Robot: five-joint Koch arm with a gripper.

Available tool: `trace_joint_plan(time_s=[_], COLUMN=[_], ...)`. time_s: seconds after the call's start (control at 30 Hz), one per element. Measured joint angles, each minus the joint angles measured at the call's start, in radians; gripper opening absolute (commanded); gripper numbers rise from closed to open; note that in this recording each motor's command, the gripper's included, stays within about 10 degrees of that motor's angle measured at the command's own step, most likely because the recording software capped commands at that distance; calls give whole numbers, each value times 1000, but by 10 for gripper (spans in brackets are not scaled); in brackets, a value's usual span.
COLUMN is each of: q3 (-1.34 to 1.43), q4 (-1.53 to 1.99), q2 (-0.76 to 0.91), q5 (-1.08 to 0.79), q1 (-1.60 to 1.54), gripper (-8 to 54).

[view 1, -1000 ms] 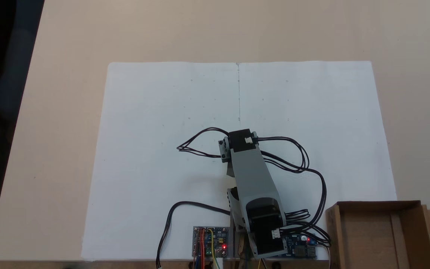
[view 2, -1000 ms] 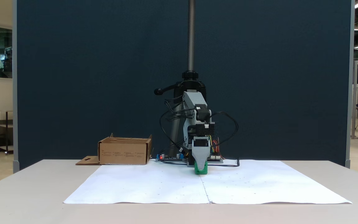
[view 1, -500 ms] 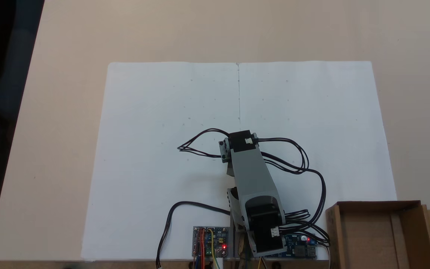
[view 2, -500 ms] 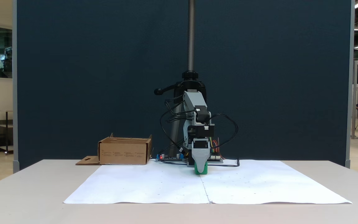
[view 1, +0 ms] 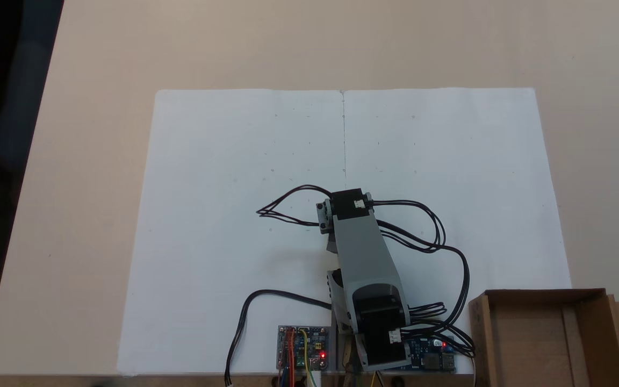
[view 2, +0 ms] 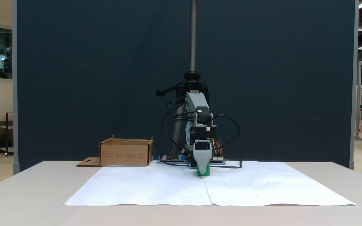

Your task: Grasp a green dice and put it in the bin.

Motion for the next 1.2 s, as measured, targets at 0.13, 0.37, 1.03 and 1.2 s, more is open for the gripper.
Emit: trace_joint_plan(time_s=[0.13,0.37,1.03,1.2], q3=[9,11,20,21], q4=[-5,-9,-14,-15], q2=[3,5,6,14], q5=[0,-2,-2,0], q1=[14,17,17,17], gripper=[411,365,137,137])
